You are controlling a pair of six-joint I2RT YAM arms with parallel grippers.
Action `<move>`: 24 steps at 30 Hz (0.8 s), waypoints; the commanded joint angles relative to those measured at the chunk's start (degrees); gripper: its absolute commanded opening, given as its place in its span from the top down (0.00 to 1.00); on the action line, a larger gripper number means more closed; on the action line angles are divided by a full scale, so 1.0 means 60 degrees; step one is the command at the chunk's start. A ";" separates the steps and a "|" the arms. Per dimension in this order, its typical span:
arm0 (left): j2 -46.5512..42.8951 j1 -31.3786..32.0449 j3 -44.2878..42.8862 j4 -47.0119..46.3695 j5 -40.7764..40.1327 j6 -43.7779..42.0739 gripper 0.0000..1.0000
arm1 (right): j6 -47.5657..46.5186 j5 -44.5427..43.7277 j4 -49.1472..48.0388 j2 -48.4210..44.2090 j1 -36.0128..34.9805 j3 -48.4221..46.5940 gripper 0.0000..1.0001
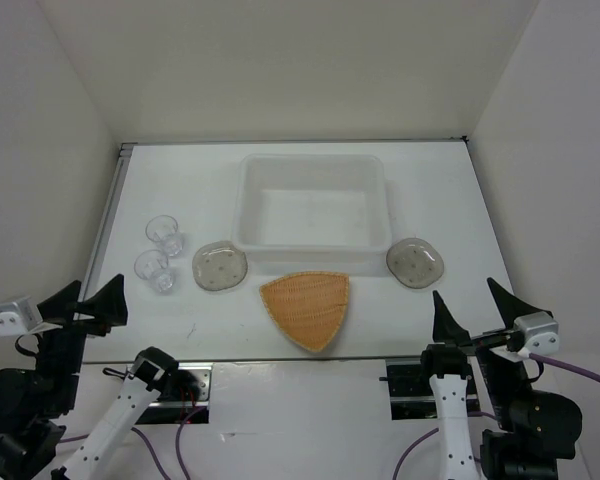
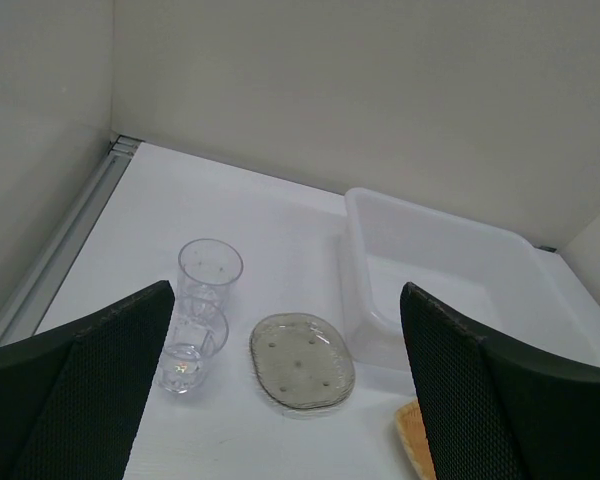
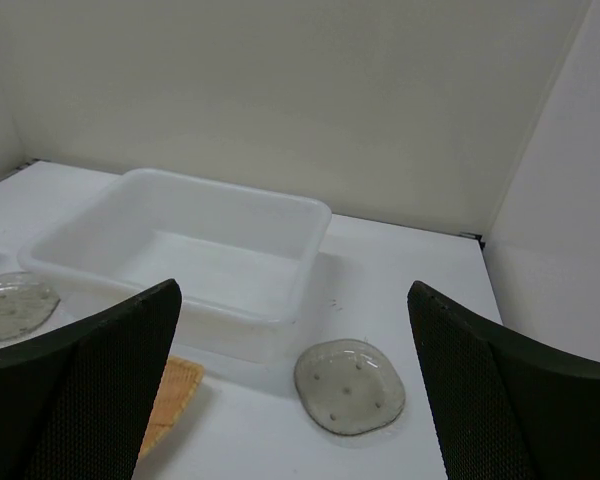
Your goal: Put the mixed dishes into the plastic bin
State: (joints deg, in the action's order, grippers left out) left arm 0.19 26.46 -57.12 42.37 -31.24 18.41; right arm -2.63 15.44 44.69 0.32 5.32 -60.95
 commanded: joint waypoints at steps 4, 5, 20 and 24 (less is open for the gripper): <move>-0.1203 -0.0103 0.0116 -0.0572 0.0197 -0.0152 0.00 | -0.0440 0.0677 0.0125 -0.0800 0.0080 -0.0140 0.02; -0.1203 -0.0103 0.0116 -0.0572 0.0357 -0.0241 0.00 | -0.0440 0.0852 0.0125 -0.0800 0.0080 -0.0140 0.02; -0.1203 -0.0572 -0.0074 -0.0367 0.0945 -0.0681 0.00 | -0.1610 0.2760 0.2834 0.6230 0.0622 -0.2803 0.02; -0.1203 -0.0572 -0.0074 -0.0367 0.0945 -0.0681 0.00 | -0.1744 0.3330 0.3524 0.6640 0.0739 -0.3011 0.02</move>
State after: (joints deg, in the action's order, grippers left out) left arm 0.19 23.38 -56.51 41.95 -26.26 15.16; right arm -13.37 34.92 61.19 41.10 9.41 -74.74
